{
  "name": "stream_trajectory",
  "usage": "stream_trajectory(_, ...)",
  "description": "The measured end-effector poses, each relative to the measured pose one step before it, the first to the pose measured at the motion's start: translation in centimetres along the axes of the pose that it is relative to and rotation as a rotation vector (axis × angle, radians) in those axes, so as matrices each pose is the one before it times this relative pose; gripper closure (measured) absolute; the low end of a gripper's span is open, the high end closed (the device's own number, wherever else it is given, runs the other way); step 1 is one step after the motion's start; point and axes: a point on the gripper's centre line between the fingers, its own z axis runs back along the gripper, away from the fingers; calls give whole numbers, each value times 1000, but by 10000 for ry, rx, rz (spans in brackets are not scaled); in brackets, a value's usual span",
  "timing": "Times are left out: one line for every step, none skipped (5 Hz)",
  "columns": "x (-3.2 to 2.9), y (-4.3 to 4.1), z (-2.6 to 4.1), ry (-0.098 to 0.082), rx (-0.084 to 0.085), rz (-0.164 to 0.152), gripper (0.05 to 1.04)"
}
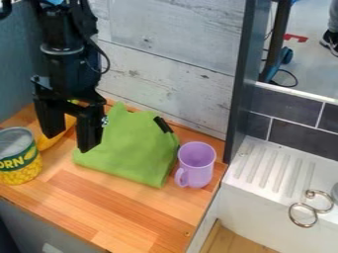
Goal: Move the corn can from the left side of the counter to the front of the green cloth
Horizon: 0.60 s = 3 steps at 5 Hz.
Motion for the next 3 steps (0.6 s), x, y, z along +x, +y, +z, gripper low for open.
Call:
stream_trajectory(-147, -56, -505, 208, -51, -54, 83)
stream_trajectory(-121, 2346, 225, -223, 336, 368, 83)
stream_trajectory(339, 4103, 1033, -536, 952, 695, 83)
